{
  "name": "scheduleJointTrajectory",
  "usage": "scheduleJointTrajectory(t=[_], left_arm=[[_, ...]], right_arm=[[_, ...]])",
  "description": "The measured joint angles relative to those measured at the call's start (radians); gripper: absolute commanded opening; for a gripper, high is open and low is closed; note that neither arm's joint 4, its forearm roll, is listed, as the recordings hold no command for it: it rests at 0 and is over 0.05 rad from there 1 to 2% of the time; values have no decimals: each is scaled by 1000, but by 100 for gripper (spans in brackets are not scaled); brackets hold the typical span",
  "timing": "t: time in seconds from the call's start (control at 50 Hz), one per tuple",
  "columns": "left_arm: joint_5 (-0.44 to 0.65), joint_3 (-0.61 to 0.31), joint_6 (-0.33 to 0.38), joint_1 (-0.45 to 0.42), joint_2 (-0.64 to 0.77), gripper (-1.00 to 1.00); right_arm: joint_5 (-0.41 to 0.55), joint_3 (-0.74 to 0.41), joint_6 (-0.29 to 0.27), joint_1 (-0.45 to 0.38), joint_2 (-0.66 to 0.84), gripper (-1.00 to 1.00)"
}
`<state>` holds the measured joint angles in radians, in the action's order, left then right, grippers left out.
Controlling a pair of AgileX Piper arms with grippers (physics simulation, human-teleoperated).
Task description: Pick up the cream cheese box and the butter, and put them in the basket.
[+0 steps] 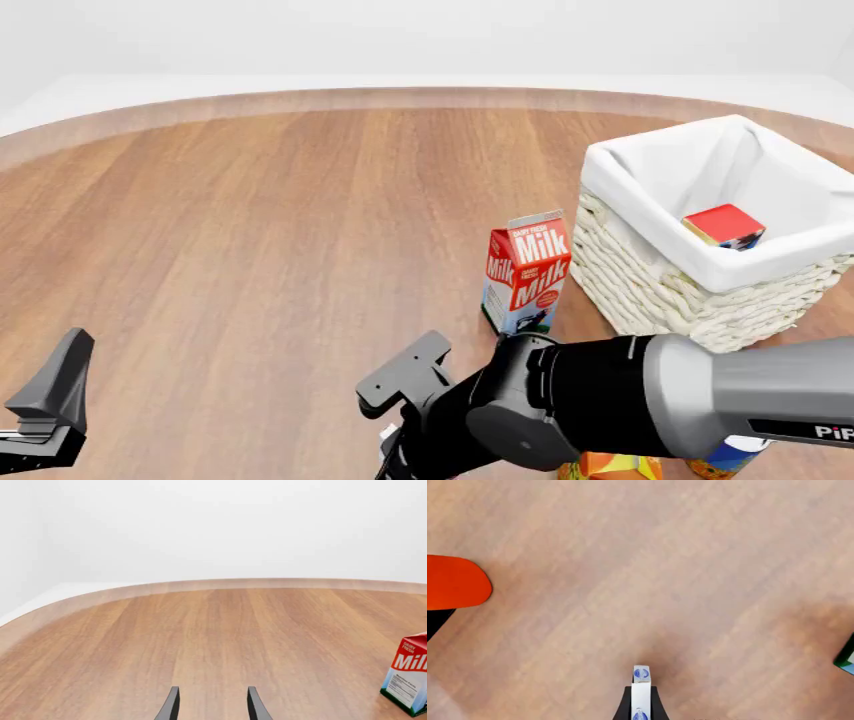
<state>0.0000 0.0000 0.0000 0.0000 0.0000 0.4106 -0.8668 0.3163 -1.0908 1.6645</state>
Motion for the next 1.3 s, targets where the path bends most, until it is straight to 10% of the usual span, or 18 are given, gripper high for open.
scheduleJointTrajectory(t=[1.3], left_arm=[[0, 0, 0, 0, 0, 100]], right_arm=[[376, -476, -376, 233, -294, -100]])
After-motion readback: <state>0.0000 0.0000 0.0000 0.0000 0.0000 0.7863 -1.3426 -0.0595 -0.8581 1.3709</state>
